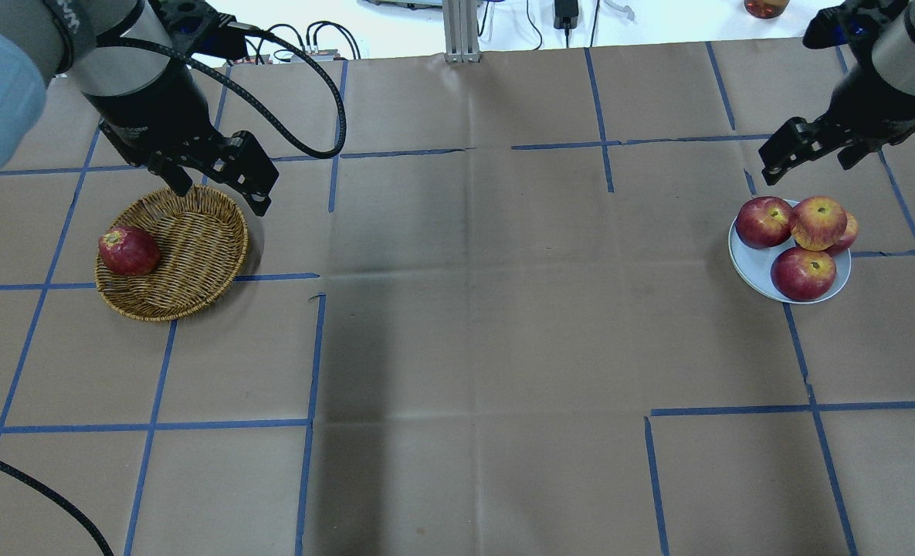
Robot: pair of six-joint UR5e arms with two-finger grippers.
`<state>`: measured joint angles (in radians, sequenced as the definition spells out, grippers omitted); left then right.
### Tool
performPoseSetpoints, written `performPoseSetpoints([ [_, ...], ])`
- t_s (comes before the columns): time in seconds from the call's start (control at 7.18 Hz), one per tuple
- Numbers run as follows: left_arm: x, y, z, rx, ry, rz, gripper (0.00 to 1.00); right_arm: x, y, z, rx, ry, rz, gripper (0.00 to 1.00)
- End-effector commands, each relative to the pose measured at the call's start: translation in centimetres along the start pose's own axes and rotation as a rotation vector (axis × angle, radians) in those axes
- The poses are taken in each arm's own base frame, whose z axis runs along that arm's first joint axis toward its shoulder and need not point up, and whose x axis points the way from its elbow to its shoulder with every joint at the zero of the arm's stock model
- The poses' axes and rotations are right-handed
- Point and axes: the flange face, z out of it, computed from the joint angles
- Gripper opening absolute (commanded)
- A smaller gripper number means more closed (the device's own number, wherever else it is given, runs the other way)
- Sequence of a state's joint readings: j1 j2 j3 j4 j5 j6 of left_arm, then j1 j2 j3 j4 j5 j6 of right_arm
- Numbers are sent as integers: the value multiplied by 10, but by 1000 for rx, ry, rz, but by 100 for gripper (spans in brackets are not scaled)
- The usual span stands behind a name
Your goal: Transfer apple from basket to plate
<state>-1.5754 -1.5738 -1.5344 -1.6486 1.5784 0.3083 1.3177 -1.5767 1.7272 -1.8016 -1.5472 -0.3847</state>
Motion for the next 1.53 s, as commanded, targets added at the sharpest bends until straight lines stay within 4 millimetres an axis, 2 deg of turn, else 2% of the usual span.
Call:
performPoseSetpoints([
  [0.0, 0, 0, 1, -1, 0, 0, 99, -93, 16, -20, -21, -8, 114, 100],
  [0.14, 0, 0, 0, 0, 0, 0, 99, -111, 17, -21, -21, -7, 140, 100],
  [0.28, 0, 0, 0, 0, 0, 0, 99, -114, 19, -21, -26, -6, 145, 100],
  [0.56, 0, 0, 0, 0, 0, 0, 99, -115, 21, -24, -39, -6, 145, 100],
  [0.84, 0, 0, 0, 0, 0, 0, 99, -114, 15, -40, -48, -6, 154, 100],
  [1.39, -1, -1, -3, 6, -2, -2, 99, -114, 14, -40, -46, -9, 153, 100],
])
